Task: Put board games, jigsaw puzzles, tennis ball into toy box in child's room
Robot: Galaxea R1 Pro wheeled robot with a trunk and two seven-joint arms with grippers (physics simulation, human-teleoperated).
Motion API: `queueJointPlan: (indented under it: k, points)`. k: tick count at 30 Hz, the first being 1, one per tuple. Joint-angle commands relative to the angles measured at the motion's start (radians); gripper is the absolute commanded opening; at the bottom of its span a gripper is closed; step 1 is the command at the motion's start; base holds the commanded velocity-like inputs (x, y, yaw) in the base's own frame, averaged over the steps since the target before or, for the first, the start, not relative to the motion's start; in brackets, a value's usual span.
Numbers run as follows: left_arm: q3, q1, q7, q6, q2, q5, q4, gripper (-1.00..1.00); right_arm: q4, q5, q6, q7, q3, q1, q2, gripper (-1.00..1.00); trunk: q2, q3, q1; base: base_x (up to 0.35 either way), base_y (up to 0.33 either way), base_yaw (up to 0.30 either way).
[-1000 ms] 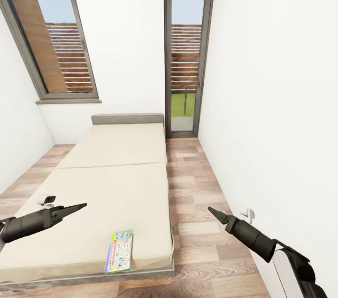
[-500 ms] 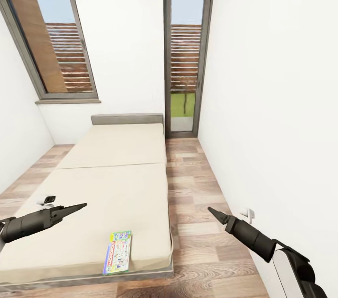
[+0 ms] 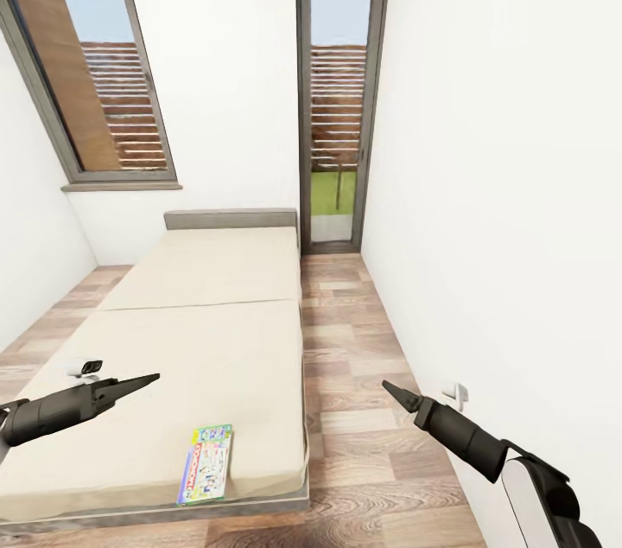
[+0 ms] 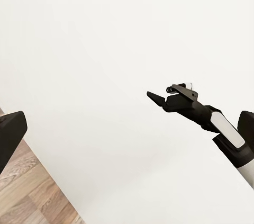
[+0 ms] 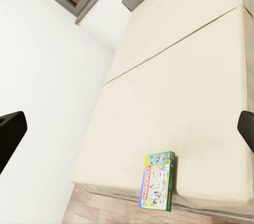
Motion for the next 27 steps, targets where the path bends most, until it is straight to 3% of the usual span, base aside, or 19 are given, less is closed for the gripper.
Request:
queueJointPlan:
  k: [1, 14, 18, 22, 27]
  points:
    - [0.000, -0.001, -0.004, 0.011, 0.000, 0.000, 0.000, 1.00, 0.000, -0.004, 0.007, 0.001, -0.001, -0.001, 0.000, 1.00, -0.002, -0.002, 0.001, 0.000, -0.008, 0.000]
    - [-0.005, -0.001, -0.004, 0.021, -0.008, 0.002, 0.013, 1.00, -0.001, -0.005, 0.007, 0.001, 0.000, -0.001, 0.000, 1.00, -0.002, -0.002, 0.001, 0.000, -0.001, 0.000]
    - [-0.012, -0.001, -0.004, 0.023, -0.016, -0.013, 0.066, 1.00, 0.000, -0.007, 0.006, 0.001, 0.000, -0.001, 0.000, 1.00, -0.002, -0.002, 0.001, 0.000, 0.000, 0.000]
    - [-0.016, -0.003, 0.117, 0.024, -0.040, -0.039, 0.148, 1.00, 0.000, -0.007, 0.006, 0.000, 0.000, -0.001, 0.000, 1.00, -0.002, -0.002, 0.001, 0.000, 0.000, 0.000]
    - [-0.017, -0.006, 0.212, 0.026, -0.056, -0.042, 0.180, 1.00, 0.011, -0.006, 0.004, 0.000, 0.001, -0.001, 0.000, 1.00, -0.030, -0.015, 0.016, 0.000, 0.000, 0.000]
